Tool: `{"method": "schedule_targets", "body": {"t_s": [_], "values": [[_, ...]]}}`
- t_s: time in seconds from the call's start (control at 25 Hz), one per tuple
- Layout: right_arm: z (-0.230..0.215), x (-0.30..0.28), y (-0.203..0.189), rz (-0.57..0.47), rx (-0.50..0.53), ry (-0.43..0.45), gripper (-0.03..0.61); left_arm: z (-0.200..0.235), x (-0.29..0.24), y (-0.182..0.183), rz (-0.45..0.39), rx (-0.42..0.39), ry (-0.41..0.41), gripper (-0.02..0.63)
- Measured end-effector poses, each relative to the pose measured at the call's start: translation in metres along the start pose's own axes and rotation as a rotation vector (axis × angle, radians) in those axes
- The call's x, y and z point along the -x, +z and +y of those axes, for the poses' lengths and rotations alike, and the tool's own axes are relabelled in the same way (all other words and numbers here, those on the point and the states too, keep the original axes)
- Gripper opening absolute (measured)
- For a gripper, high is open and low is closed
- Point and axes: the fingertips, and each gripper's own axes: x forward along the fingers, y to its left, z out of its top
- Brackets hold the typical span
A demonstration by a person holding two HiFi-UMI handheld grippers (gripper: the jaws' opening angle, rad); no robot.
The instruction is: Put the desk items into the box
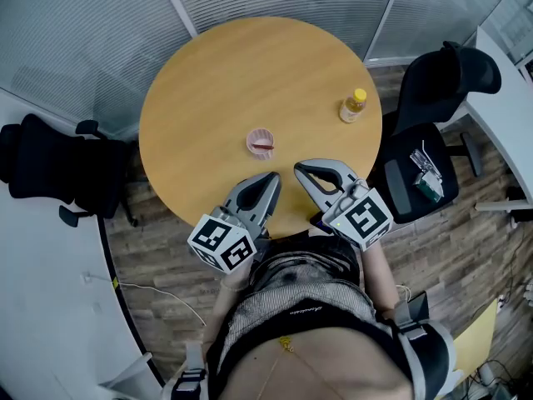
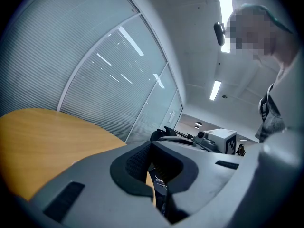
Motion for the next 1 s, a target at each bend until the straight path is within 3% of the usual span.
{"method": "schedule_targets", "body": {"t_s": [0.16, 0.6, 1.0], "values": [[-0.002, 0.002, 0.000, 0.017, -0.035, -0.015, 0.021, -0.003, -0.002, -0.002, 0.000, 0.002, -0.003, 0.002], [-0.004, 0.006, -0.010, 0.021, 0.022, 0.020, 0.021, -0.007, -0.008, -0.005, 0.010, -0.003, -0.001, 0.002], [-0.005, 0.010, -0.010, 0.044, -0.056, -0.004, 0.021, -0.010, -0.009, -0.004, 0.018, -0.008, -0.010, 0.002]]}}
